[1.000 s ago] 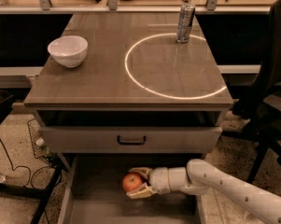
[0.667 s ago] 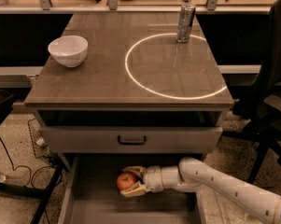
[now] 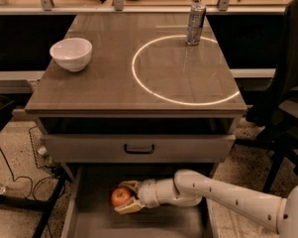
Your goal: Place apple into middle drawer
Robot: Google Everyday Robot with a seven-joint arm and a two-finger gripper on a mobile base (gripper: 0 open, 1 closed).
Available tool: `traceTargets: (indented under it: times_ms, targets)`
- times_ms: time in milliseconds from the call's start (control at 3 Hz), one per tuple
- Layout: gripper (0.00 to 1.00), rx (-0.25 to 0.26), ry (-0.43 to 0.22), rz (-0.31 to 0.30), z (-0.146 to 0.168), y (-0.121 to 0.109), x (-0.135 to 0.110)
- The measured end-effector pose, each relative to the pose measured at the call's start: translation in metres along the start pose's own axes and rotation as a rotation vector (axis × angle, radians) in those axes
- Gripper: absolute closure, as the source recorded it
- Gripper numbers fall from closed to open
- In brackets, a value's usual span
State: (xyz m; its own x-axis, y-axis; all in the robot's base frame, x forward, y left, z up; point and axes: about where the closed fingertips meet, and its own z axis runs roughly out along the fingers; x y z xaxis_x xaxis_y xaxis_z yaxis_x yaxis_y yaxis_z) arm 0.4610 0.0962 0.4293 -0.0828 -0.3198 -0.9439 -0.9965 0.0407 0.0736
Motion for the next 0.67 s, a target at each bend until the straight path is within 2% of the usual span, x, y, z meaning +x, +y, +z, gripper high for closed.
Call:
traceTargets:
  times_ms: [333, 667]
  targets:
    - [1.0, -0.002, 0.028, 0.032, 0.012, 0.007, 0.011]
    - [1.0, 0.014, 0.019, 0.068, 0.024, 0.006, 0.027]
